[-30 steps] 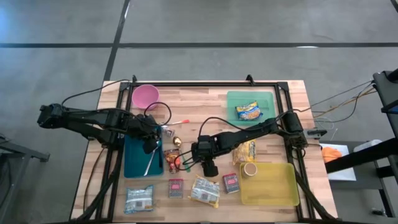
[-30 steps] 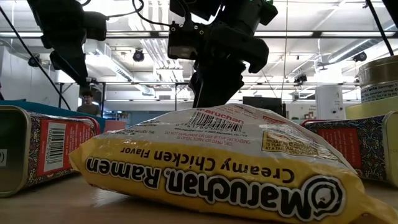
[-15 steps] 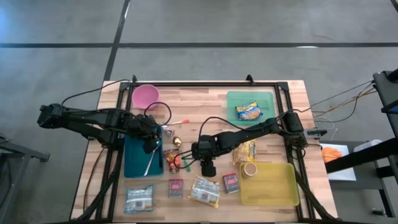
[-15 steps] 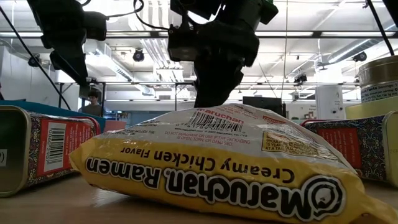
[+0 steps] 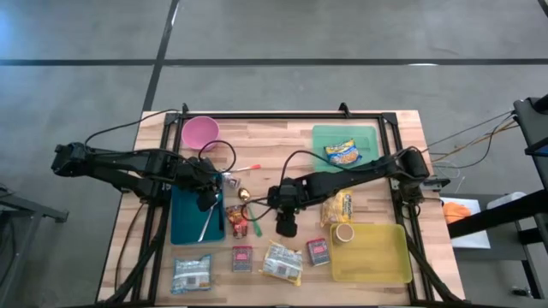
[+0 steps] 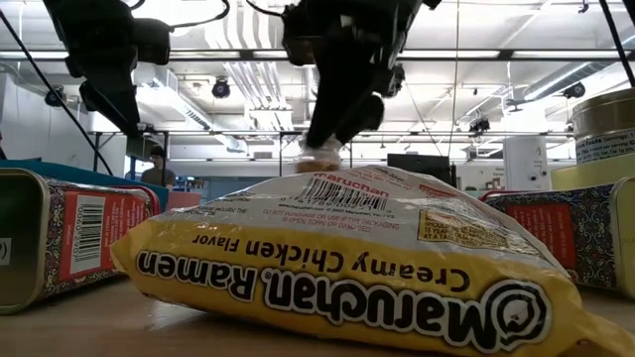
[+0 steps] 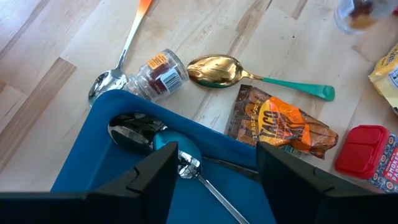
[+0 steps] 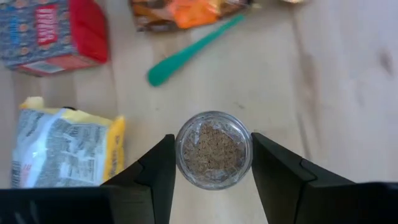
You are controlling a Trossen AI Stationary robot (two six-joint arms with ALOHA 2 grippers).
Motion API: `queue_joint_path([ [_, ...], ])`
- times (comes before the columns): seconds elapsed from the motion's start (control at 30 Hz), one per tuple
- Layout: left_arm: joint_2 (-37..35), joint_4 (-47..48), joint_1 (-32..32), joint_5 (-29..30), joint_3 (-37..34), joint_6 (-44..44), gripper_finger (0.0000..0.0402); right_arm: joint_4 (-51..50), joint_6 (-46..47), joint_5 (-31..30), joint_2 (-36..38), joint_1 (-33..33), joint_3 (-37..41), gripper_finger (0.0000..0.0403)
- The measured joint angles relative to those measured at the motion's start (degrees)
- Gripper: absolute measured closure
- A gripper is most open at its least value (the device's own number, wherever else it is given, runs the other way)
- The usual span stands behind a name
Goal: Pick & Place Food Item
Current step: Put the bottom brown spice bottle into the yellow bin
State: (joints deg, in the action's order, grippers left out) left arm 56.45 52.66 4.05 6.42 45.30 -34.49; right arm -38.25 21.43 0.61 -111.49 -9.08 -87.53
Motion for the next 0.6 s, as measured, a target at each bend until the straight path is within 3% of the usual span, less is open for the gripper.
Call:
queue_joint_path([
  [0.43, 0.02, 0.10, 0.00, 0.01, -0.02, -0.03, 0.0180, -11.51, 10.12, -0.79, 9.85, 0.40, 0.00, 0.0237],
  [0.6, 0.02, 0.12, 0.00, 0.00, -0.04, -0.02, 0.0180, -18.69, 16.48, -4.79, 15.17, -1.56, 0.15, 0.0237],
])
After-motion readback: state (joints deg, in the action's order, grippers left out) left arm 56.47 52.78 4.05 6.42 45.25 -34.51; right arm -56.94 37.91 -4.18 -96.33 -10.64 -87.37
